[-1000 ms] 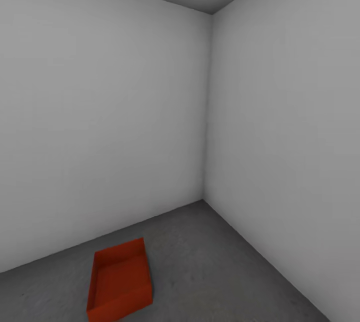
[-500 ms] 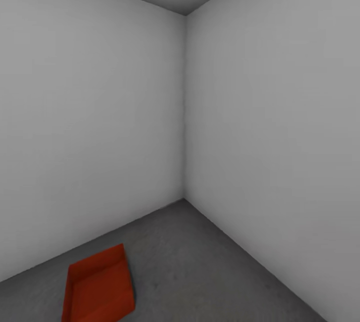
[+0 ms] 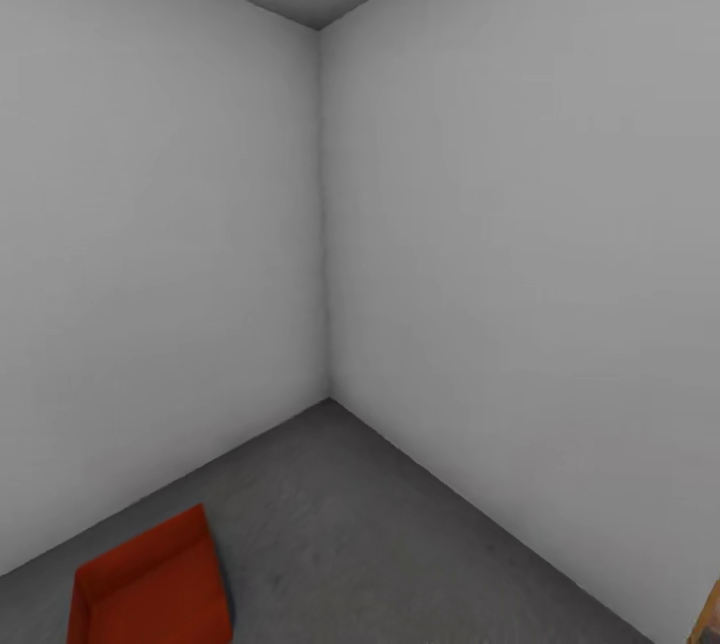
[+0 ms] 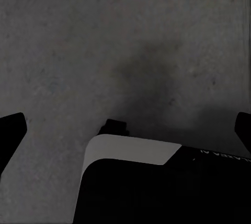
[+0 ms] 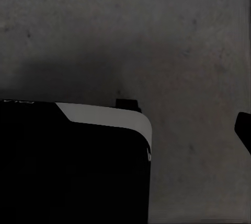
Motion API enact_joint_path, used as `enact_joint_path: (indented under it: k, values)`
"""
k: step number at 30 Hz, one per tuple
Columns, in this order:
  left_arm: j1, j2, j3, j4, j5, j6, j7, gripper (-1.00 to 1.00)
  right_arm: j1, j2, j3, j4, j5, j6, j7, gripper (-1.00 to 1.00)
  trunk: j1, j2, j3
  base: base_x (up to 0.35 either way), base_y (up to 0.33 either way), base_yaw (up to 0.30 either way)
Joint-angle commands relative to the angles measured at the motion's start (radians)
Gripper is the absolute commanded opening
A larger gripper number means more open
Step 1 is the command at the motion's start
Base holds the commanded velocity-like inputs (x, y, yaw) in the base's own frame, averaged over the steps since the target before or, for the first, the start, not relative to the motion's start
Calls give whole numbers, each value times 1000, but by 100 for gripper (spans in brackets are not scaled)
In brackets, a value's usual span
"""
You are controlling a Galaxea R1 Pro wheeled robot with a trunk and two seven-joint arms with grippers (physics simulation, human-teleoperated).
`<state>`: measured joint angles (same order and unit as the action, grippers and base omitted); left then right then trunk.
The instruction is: Move the two storage containers from the living room to the garage. In the garage, place one container on the floor and stack the other container on top of it (either order is fine).
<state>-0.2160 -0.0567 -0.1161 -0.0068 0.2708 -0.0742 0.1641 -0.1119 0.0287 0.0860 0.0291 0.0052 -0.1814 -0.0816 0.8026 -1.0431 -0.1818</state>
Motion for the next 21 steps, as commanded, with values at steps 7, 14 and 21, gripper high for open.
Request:
enact_joint_path:
  k: [7, 14, 21]
  values:
    - [0, 9, -11, -4, 3, -3, 3, 100, -2, -1, 6, 3, -10, -4, -5, 100, 0, -1, -1, 0, 0, -292]
    - [0, 17, -12, -4, 1, -2, 3, 100, -2, -1, 6, 3, -7, -4, -4, 100, 0, -1, -1, 0, 0, -294]
    - [0, 18, -13, -4, 1, -2, 3, 100, -2, -2, 6, 3, -5, -6, -4, 100, 0, -1, -1, 0, 0, -295]
